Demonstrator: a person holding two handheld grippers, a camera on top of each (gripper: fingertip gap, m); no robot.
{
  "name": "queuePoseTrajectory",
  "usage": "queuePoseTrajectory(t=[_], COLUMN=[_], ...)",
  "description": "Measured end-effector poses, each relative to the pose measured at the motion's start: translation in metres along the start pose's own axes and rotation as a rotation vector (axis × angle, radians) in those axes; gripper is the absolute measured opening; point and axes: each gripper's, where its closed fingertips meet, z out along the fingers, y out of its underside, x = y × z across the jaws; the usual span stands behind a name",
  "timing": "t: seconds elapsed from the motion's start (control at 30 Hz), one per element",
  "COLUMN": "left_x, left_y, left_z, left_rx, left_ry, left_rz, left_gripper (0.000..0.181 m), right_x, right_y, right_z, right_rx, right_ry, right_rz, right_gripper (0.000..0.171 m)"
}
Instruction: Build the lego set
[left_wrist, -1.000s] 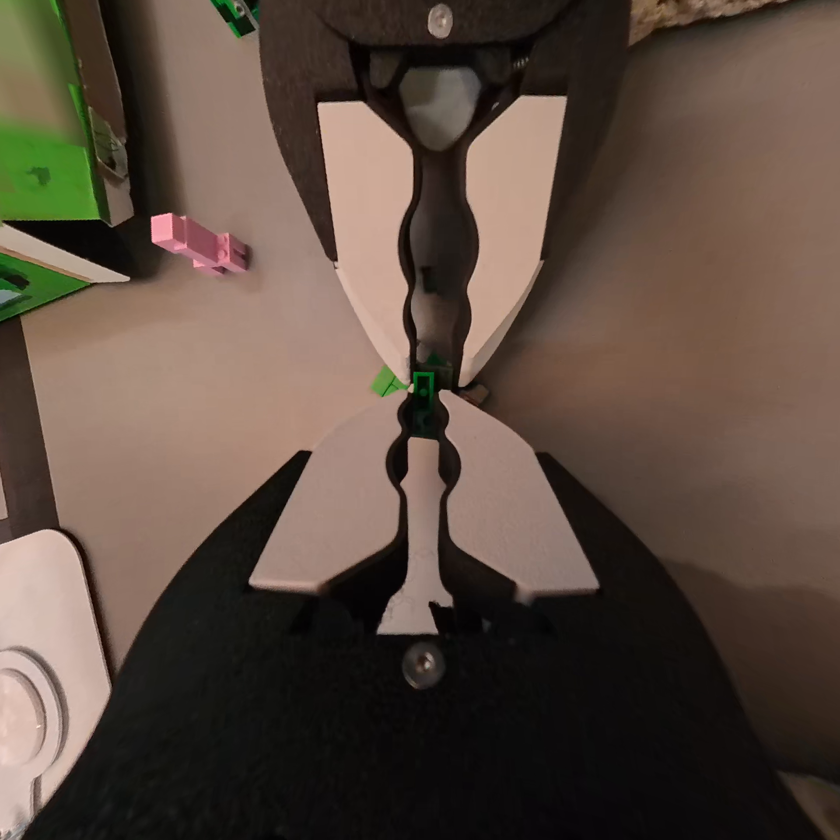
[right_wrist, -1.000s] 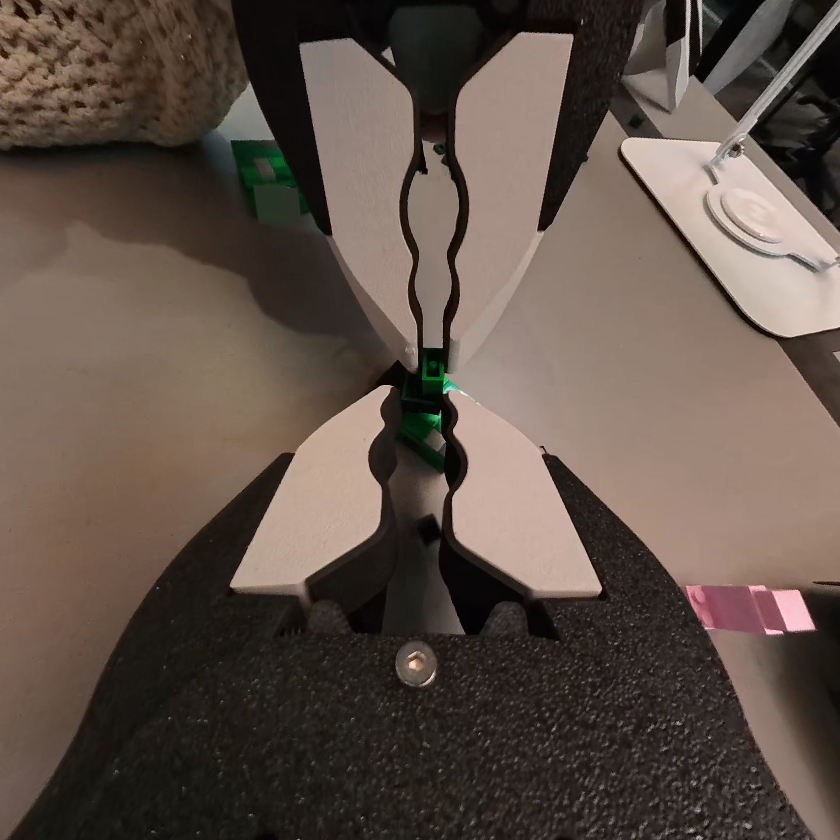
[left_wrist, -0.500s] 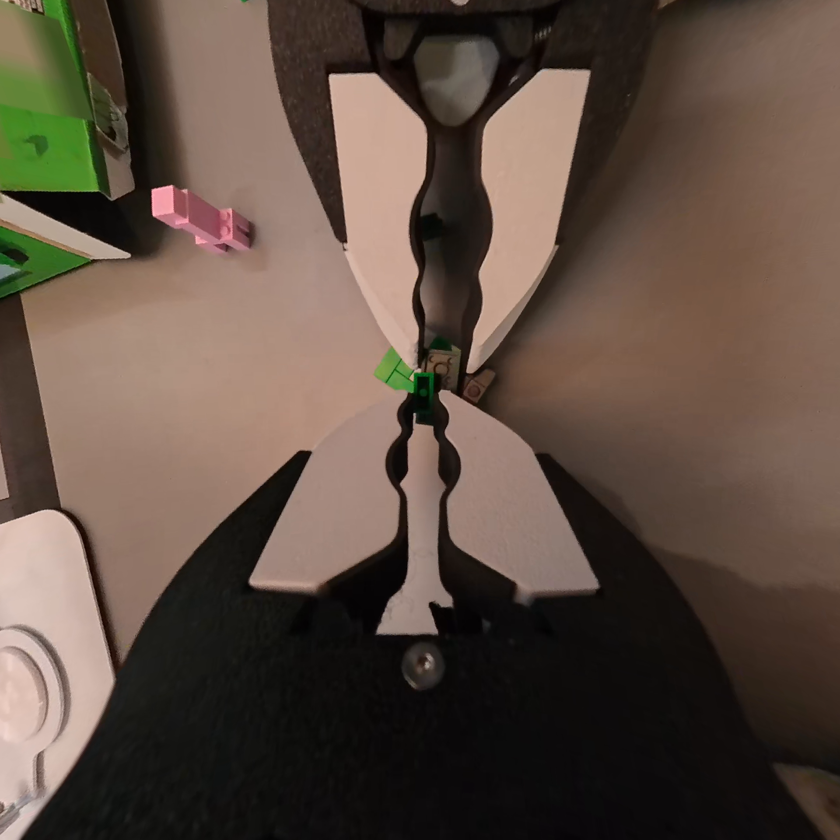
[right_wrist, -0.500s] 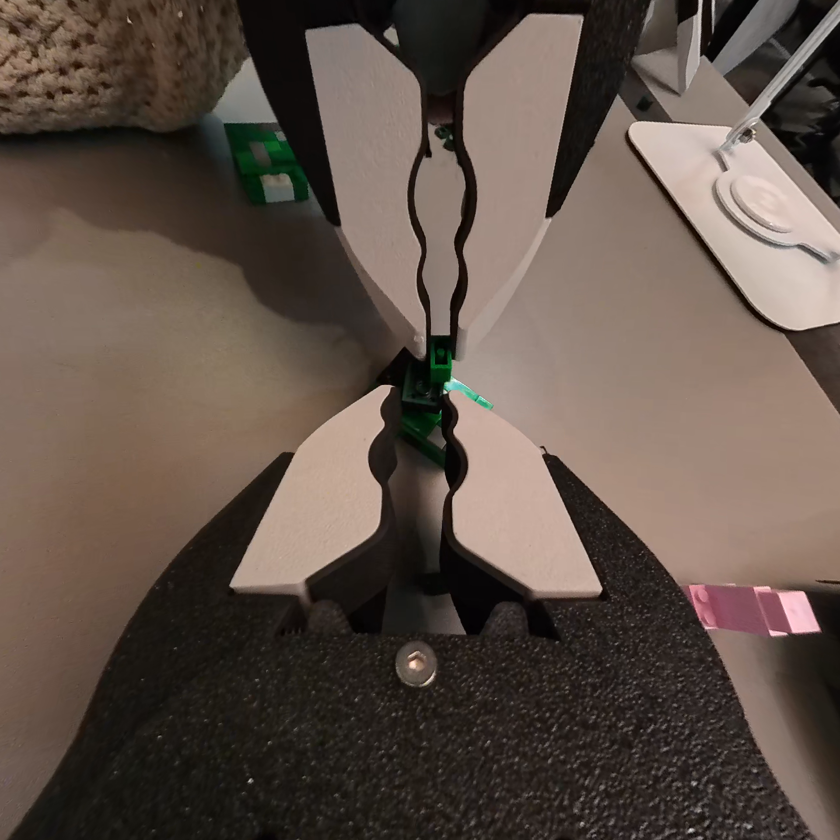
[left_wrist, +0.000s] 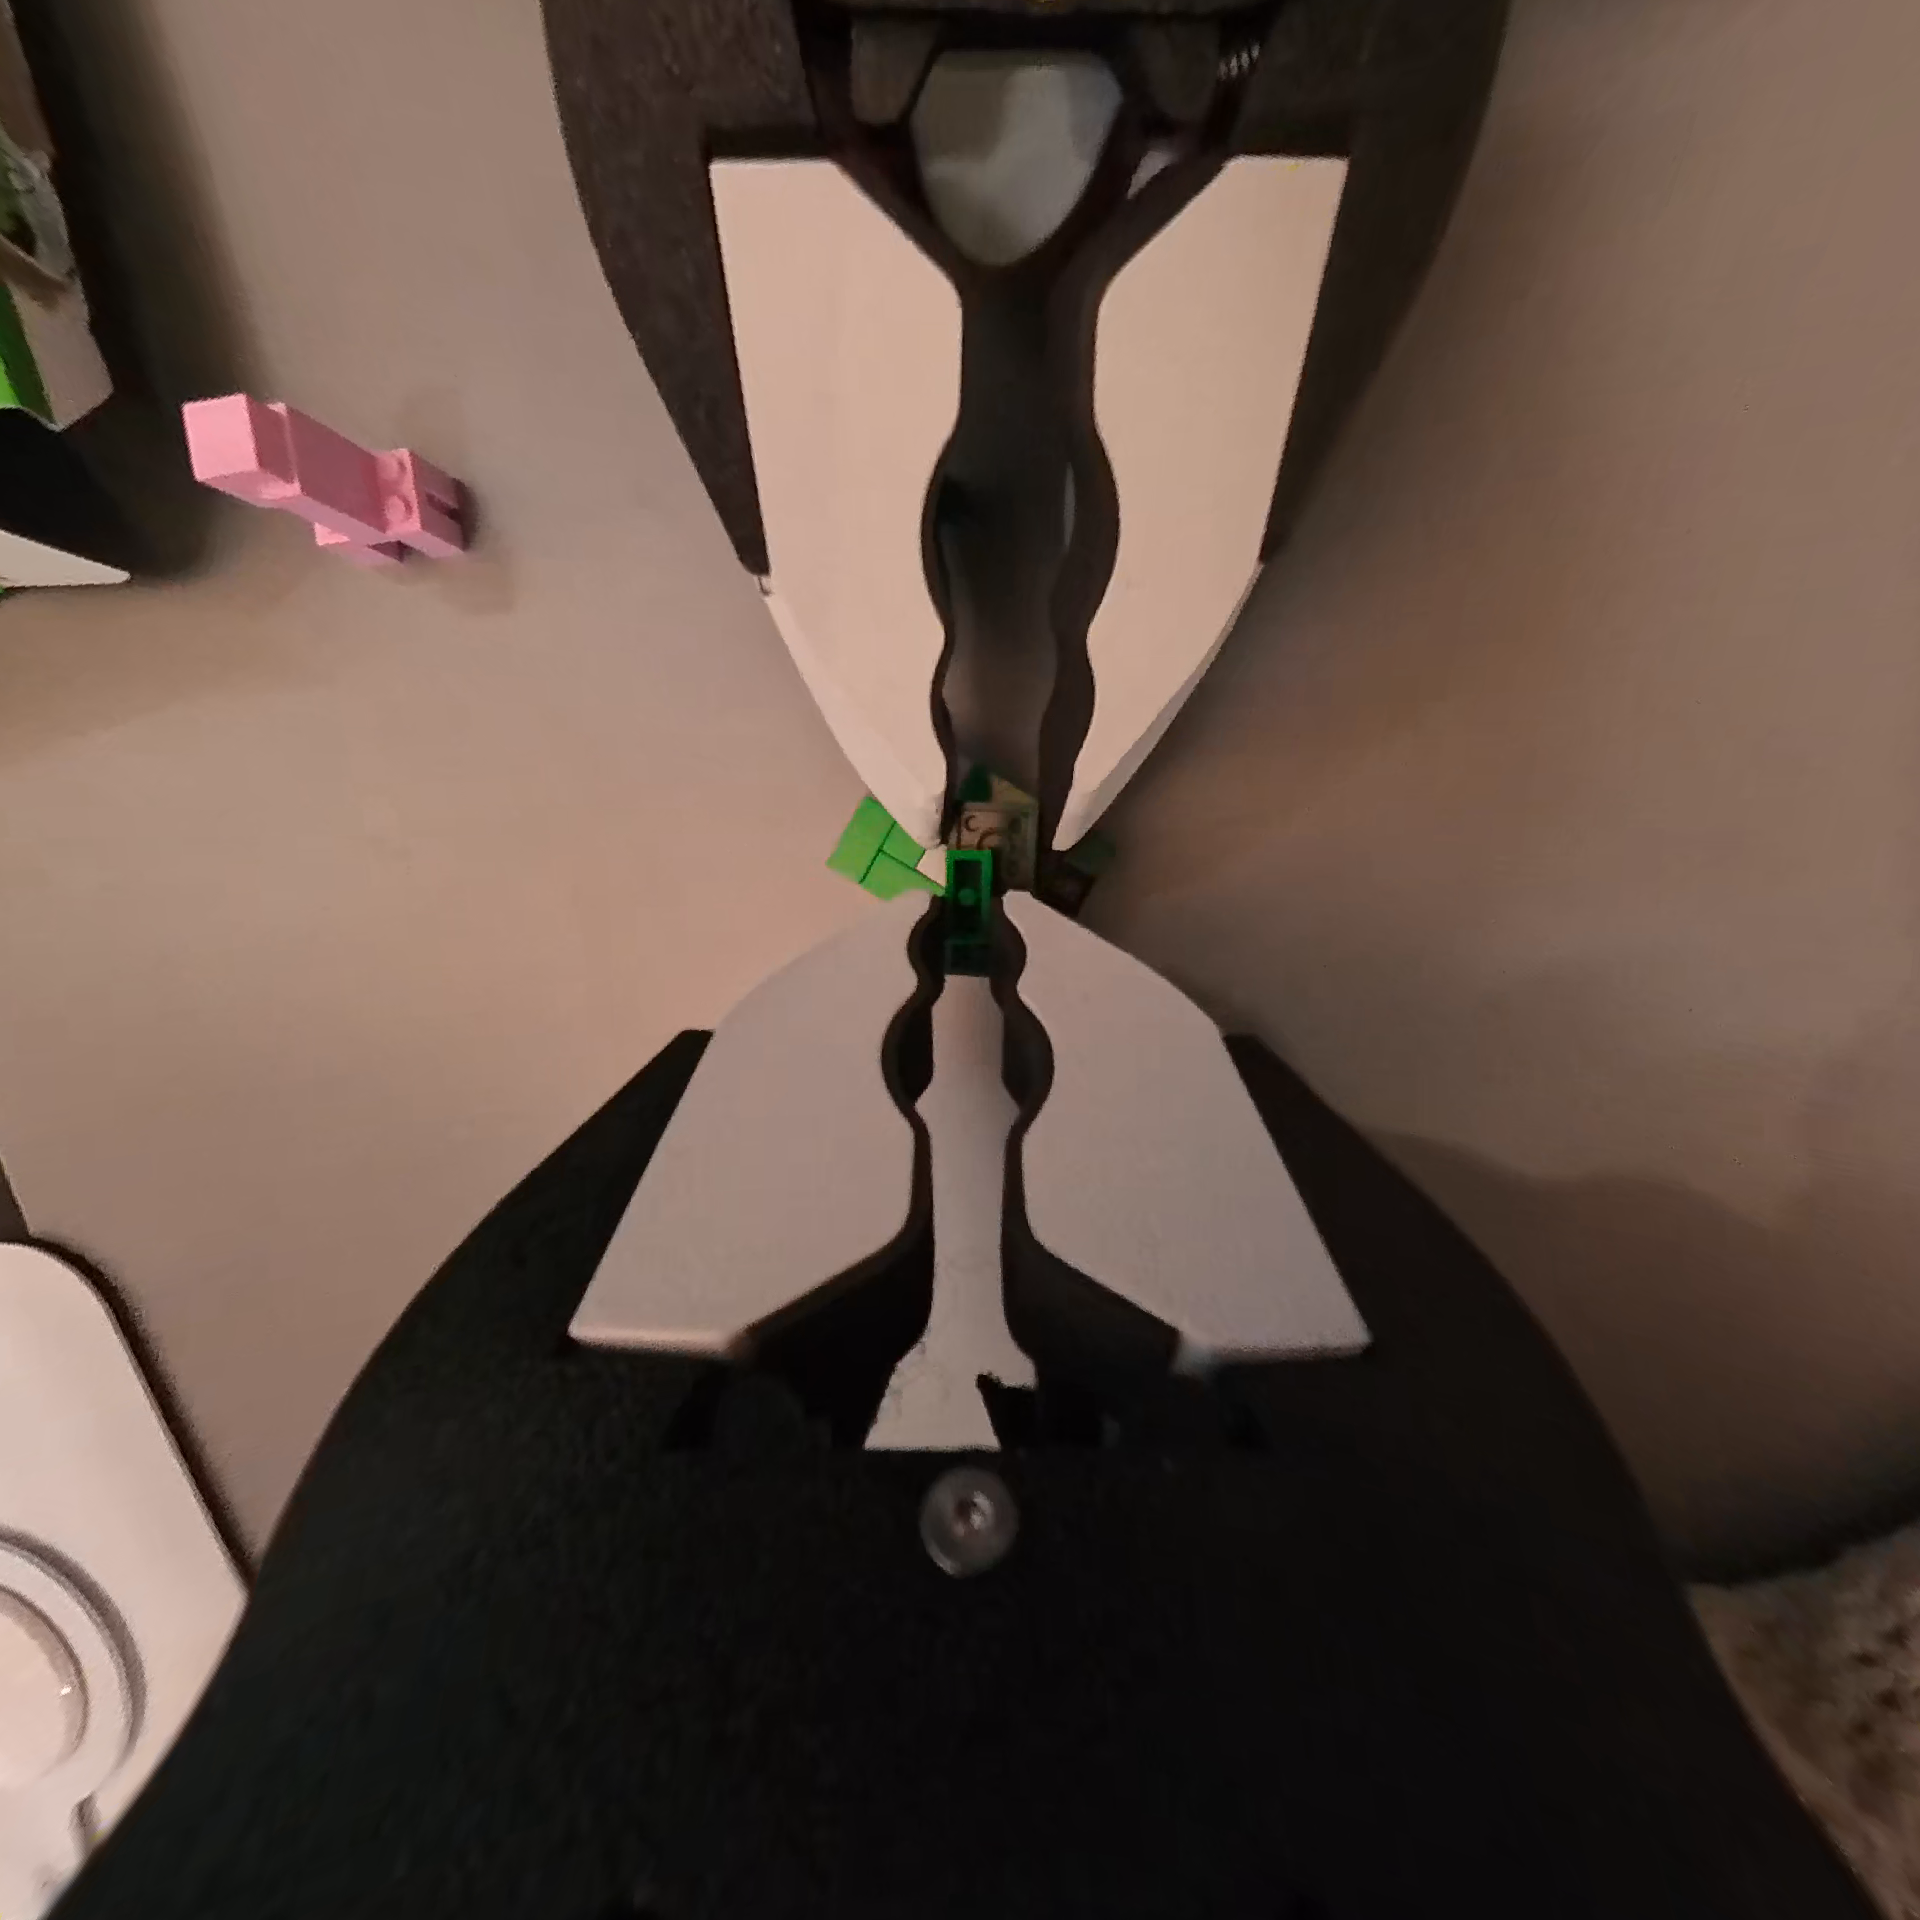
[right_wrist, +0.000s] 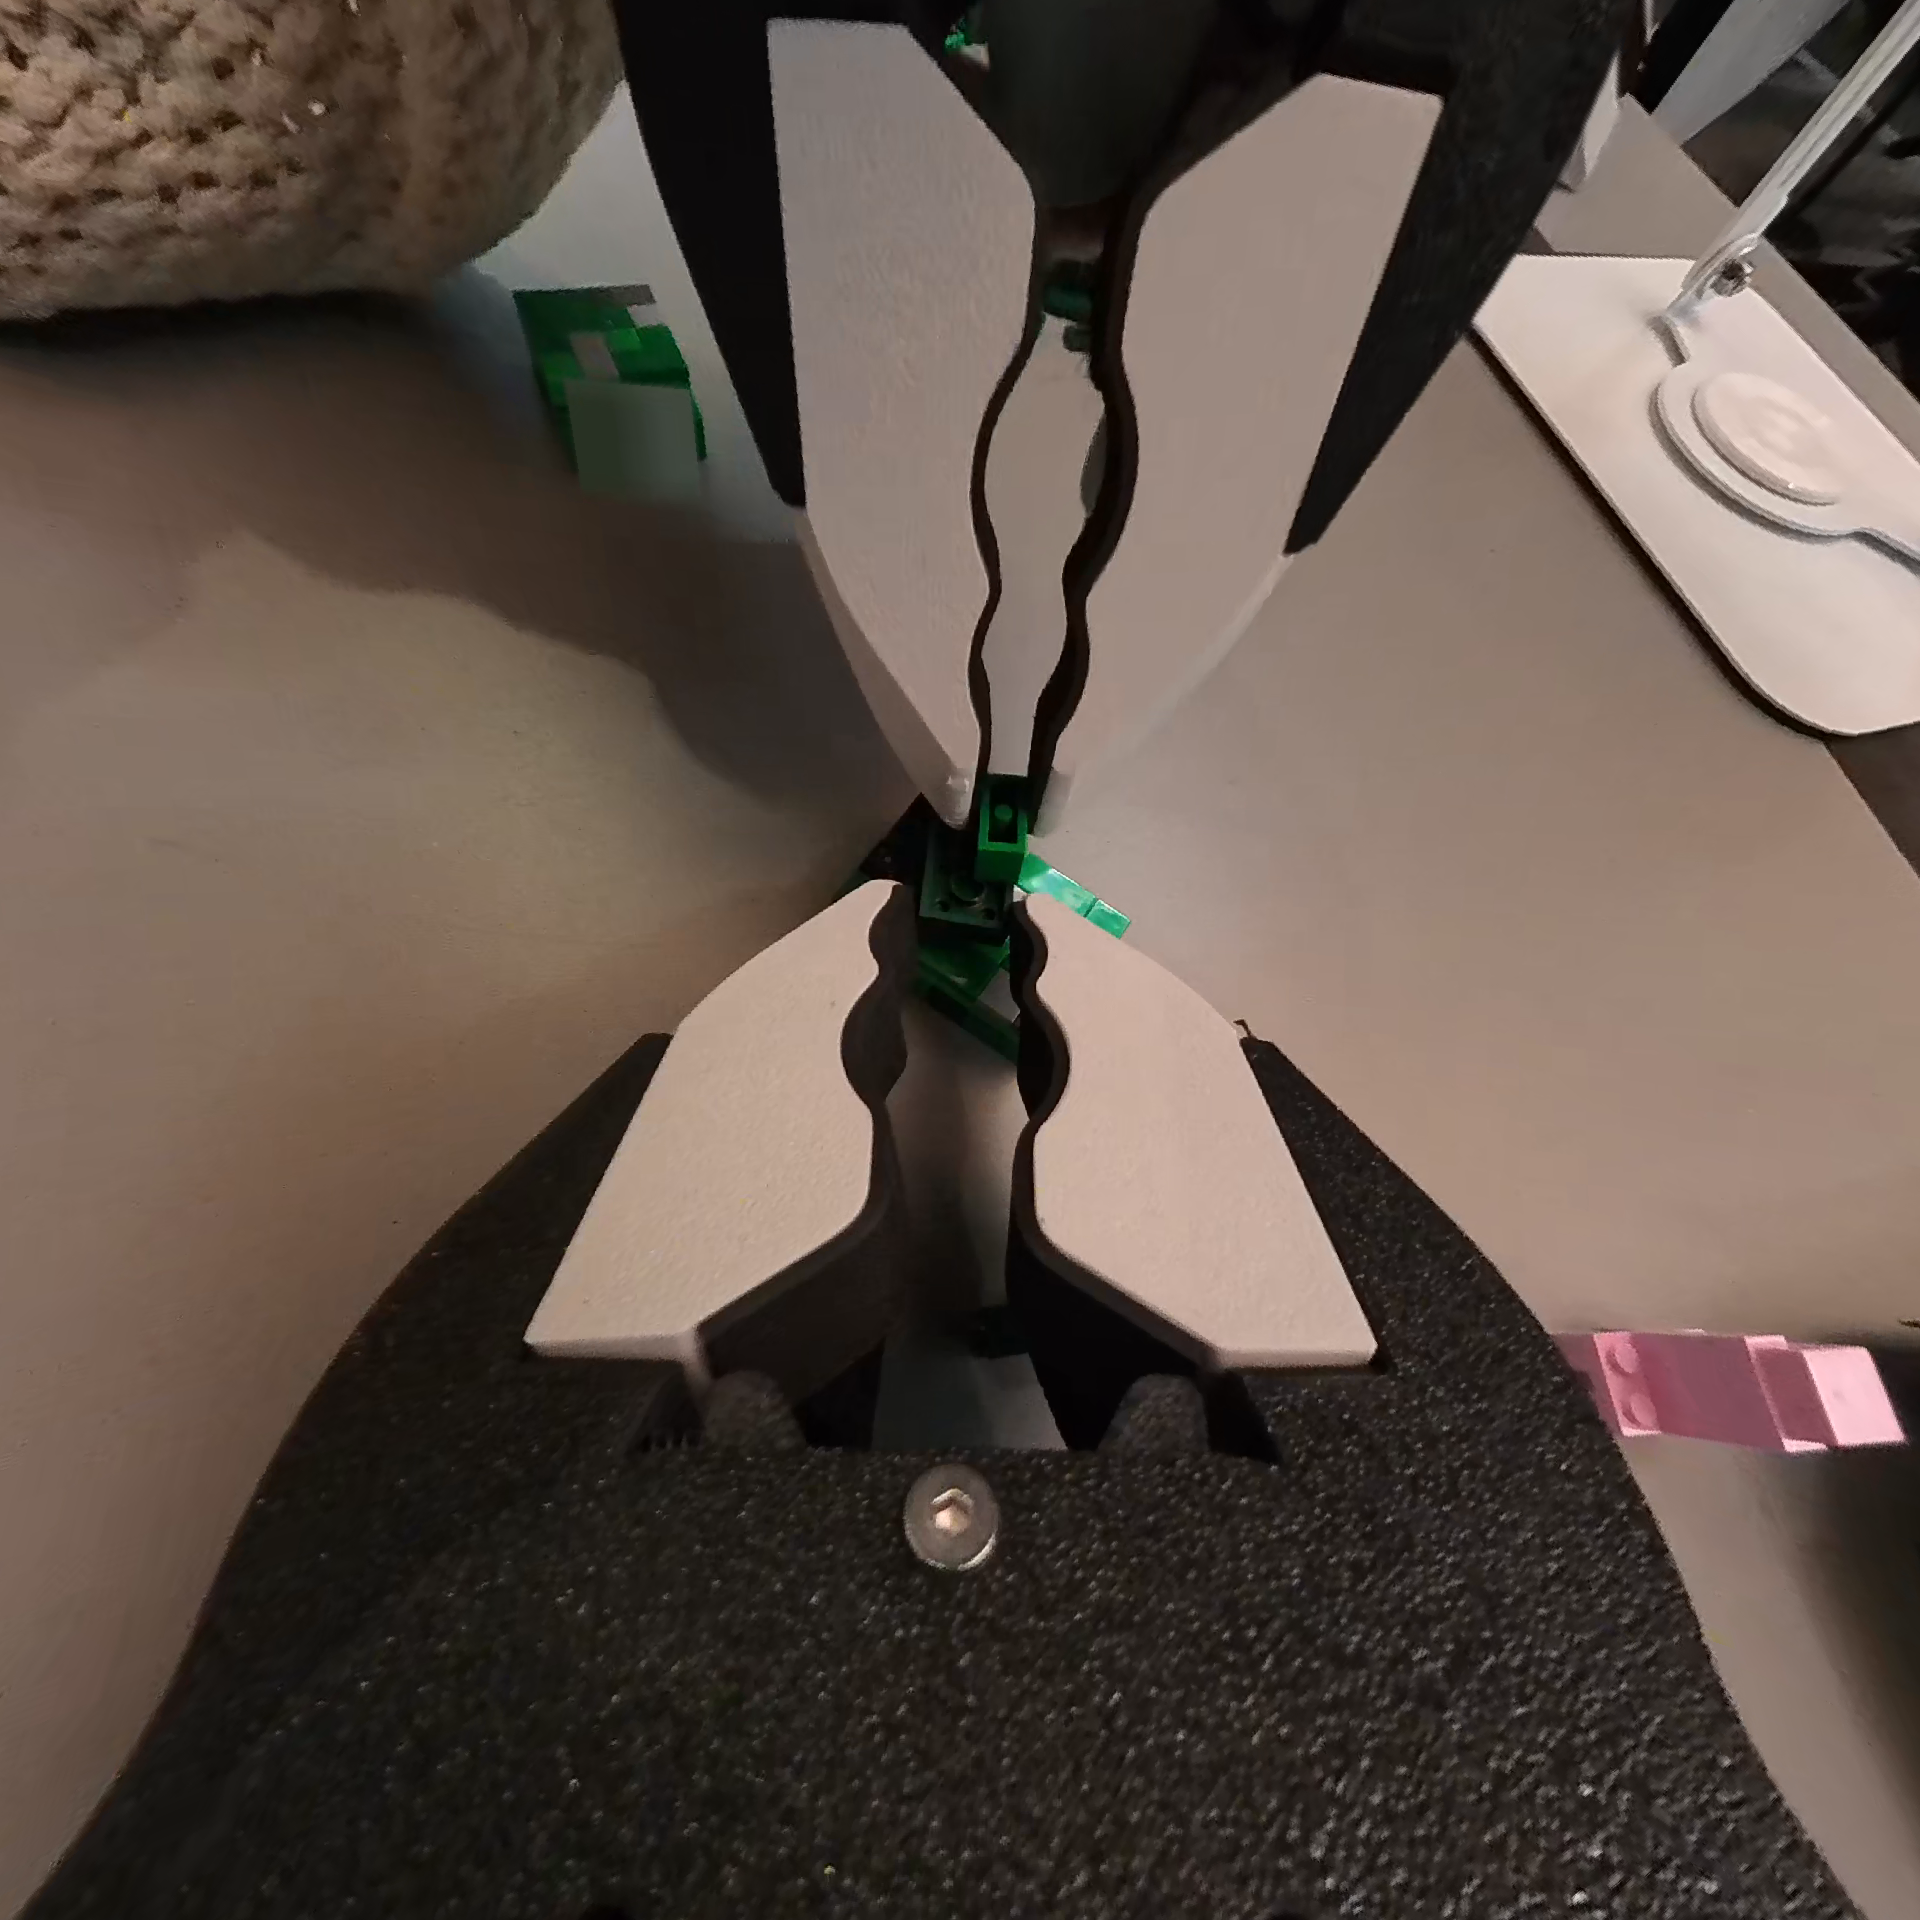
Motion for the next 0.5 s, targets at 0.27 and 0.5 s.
queuePoseTrajectory(t=[0.27, 0.5], left_x=[0.000, 0.000], left_y=[0.001, 0.000], left_z=[0.002, 0.003], left_rx=[-0.098, -0.074], left_ry=[0.053, 0.045], left_rz=[-0.004, -0.015], left_gripper=[0.008, 0.008], right_x=[0.002, -0.004], right_y=[-0.010, -0.013], right_z=[-0.009, -0.009], right_rx=[0.092, 0.109], right_ry=[0.014, -0.002], right_rz=[-0.001, -0.050], right_gripper=[0.017, 0.017])
